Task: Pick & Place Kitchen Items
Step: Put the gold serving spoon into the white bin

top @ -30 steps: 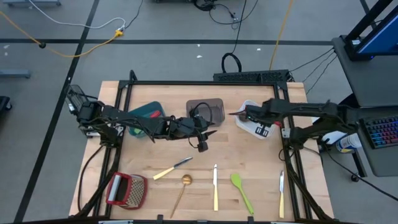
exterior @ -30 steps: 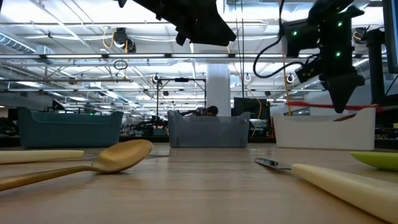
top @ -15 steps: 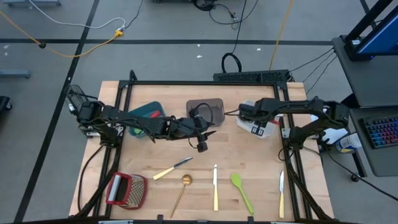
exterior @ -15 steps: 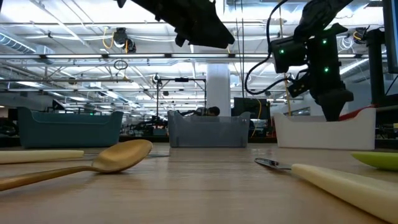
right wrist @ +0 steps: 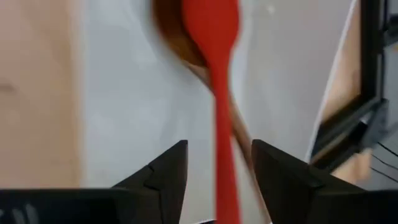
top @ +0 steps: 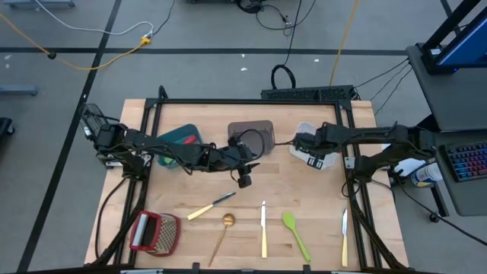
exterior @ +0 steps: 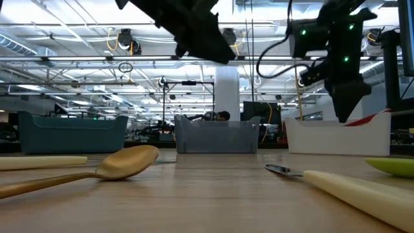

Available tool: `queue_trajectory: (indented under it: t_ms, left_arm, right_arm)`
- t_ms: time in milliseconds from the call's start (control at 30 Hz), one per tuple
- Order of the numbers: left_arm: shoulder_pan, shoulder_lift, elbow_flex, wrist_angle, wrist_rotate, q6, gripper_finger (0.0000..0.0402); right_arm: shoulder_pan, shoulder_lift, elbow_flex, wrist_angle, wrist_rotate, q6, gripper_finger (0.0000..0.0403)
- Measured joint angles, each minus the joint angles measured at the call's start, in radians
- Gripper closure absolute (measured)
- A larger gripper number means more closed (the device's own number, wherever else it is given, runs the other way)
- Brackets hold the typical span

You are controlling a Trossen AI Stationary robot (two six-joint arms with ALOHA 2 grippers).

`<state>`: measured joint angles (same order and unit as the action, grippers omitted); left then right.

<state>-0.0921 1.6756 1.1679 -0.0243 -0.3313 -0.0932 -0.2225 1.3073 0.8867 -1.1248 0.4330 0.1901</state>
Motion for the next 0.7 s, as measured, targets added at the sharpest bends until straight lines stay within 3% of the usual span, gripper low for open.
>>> queue_trajectory:
  t_ms: [167, 433, 700]
  left_arm:
    - [-0.013, 0.000, 0.000, -0.148, 0.004, -0.135, 0.0252]
    - [-0.069, 0.000, 0.000, -0.380, 0.136, -0.395, 0.0252]
    - [-0.185, 0.000, 0.000, -0.427, 0.246, -0.698, 0.0252]
  right_arm:
    - [0.084, -0.076, 0.000, 0.059, -0.092, 0.074, 0.0234]
    - [0.210, -0.153, 0.000, 0.297, -0.151, 0.097, 0.0236]
    - [0.269, -0.151, 0.000, 0.552, -0.151, 0.026, 0.0236]
